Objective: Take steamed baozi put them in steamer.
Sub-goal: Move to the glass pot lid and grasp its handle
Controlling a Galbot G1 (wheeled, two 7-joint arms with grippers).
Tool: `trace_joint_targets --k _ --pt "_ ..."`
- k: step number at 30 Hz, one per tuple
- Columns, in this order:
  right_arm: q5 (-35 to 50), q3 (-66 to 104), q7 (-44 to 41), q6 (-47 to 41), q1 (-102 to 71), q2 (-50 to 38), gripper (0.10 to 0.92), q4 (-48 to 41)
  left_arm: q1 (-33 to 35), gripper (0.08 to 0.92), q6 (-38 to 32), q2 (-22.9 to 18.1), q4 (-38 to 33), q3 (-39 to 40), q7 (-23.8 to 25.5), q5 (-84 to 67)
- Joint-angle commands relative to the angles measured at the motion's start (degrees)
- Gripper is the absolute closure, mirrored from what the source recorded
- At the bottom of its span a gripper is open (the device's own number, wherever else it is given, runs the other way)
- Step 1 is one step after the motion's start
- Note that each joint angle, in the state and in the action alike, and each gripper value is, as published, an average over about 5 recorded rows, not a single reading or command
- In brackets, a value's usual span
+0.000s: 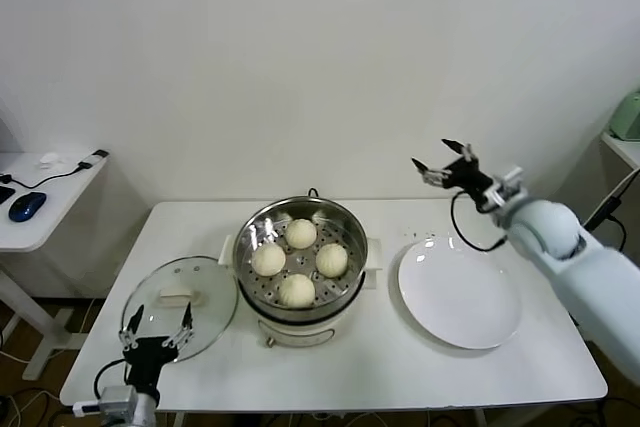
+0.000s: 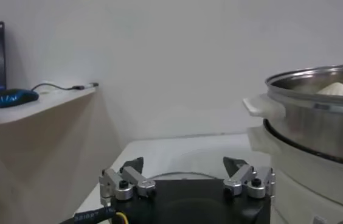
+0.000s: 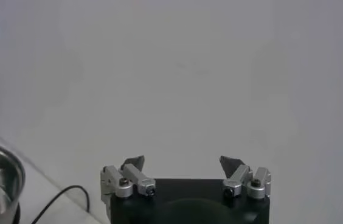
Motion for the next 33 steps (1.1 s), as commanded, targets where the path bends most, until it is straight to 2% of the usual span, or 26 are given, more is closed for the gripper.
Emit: trace_joint_targets --k 1,11,17,19,22,26,33 --pt "-10.39 30.34 -0.37 12.39 -39.6 11.67 0.202 3.13 -0.23 0.177 -0.1 0.16 -0.18 0.03 0.01 0.53" --pt "-14.32 29.65 -2.01 23.4 -44.36 22.74 0.203 2.46 1.01 0.177 -6.97 1.05 1.28 -0.01 -0.41 10.75" --pt "-17.43 27.75 -1.85 22.4 -48.42 26.24 0.203 2.96 0.46 0.177 -12.65 0.79 4.31 -1.18 -2.5 22.56" --pt "-18.22 27.29 -1.32 22.11 -48.95 26.8 0.202 2.9 0.33 0.177 -14.44 1.15 5.59 -1.59 -4.71 27.52" --pt "-19.22 26.95 -0.5 21.49 -49.25 27.54 0.203 3.04 -0.12 0.177 -15.85 2.17 8.28 -2.06 -11.93 40.1" --pt "-19.71 26.6 0.18 20.76 -48.85 28.4 0.203 3.04 0.04 0.177 -13.52 4.23 12.08 -2.13 -20.47 58.6" --pt "-20.8 26.15 0.38 19.85 -48.52 30.15 0.203 3.66 -0.29 0.177 -6.44 4.95 17.73 -0.38 -24.29 76.11"
